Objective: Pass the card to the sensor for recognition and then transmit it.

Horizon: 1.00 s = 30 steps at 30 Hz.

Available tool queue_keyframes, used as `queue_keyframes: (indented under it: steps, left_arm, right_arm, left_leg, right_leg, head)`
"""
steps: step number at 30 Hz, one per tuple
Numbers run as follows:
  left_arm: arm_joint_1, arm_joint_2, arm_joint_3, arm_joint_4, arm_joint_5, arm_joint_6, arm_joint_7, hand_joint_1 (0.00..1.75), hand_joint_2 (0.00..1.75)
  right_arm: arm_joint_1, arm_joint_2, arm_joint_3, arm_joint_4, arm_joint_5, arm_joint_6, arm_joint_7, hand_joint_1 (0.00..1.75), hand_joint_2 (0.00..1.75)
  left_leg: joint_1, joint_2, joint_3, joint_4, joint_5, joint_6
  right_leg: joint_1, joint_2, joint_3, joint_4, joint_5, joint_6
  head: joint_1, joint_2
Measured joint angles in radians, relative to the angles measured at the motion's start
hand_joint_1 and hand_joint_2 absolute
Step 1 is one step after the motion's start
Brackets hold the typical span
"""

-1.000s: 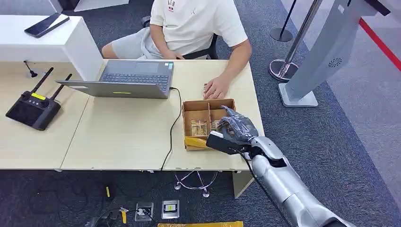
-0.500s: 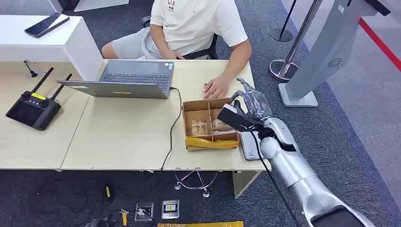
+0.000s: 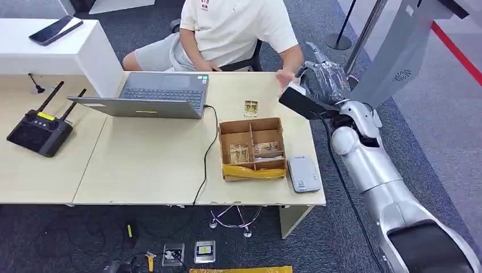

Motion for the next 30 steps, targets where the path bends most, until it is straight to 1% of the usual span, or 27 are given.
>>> queue_keyframes:
  steps: [5, 10, 20, 21, 22, 23, 30]
  left_arm:
    - [-0.016, -0.002, 0.000, 0.002, -0.015, -0.017, 0.010, 0.00, 1.75]
    - [-0.028, -0.002, 0.000, 0.004, -0.025, -0.025, 0.013, 0.00, 1.75]
    - [-0.034, -0.005, 0.000, 0.006, -0.039, -0.047, 0.018, 0.00, 1.75]
    - [-0.035, -0.005, 0.000, 0.006, -0.039, -0.050, 0.019, 0.00, 1.75]
    - [-0.036, -0.006, 0.000, 0.006, -0.039, -0.050, 0.020, 0.00, 1.75]
    - [-0.036, -0.006, 0.000, 0.006, -0.039, -0.050, 0.020, 0.00, 1.75]
    - [-0.036, -0.006, 0.000, 0.007, -0.039, -0.050, 0.020, 0.00, 1.75]
  right_arm:
    - [-0.051, 0.017, 0.006, 0.100, 0.023, -0.024, -0.027, 1.75, 1.75]
    - [-0.088, 0.045, 0.018, 0.187, 0.041, -0.039, -0.034, 1.75, 1.75]
    - [-0.102, 0.084, 0.034, 0.321, 0.047, -0.045, -0.034, 1.75, 1.75]
    - [-0.102, 0.085, 0.037, 0.329, 0.048, -0.045, -0.034, 1.34, 1.75]
    - [-0.102, 0.086, 0.041, 0.336, 0.049, -0.045, -0.034, 1.34, 1.75]
    - [-0.102, 0.087, 0.043, 0.342, 0.050, -0.046, -0.034, 0.00, 1.75]
    - [-0.099, 0.087, 0.055, 0.382, 0.066, -0.086, -0.025, 0.00, 1.75]
  left_leg:
    - [0.000, 0.000, 0.000, 0.000, 0.000, 0.000]
    - [0.000, 0.000, 0.000, 0.000, 0.000, 0.000]
    - [0.000, 0.000, 0.000, 0.000, 0.000, 0.000]
    - [0.000, 0.000, 0.000, 0.000, 0.000, 0.000]
    - [0.000, 0.000, 0.000, 0.000, 0.000, 0.000]
    - [0.000, 0.000, 0.000, 0.000, 0.000, 0.000]
    - [0.000, 0.000, 0.000, 0.000, 0.000, 0.000]
  right_leg:
    - [0.000, 0.000, 0.000, 0.000, 0.000, 0.000]
    - [0.000, 0.000, 0.000, 0.000, 0.000, 0.000]
    - [0.000, 0.000, 0.000, 0.000, 0.000, 0.000]
    - [0.000, 0.000, 0.000, 0.000, 0.000, 0.000]
    - [0.000, 0.000, 0.000, 0.000, 0.000, 0.000]
    - [0.000, 0.000, 0.000, 0.000, 0.000, 0.000]
    - [0.000, 0.000, 0.000, 0.000, 0.000, 0.000]
  head:
    - [0.000, 0.000]
    - [0.000, 0.000]
    - [0.000, 0.000]
    - [0.000, 0.000]
    - [0.000, 0.000]
    - [0.000, 0.000]
    - [0.000, 0.000]
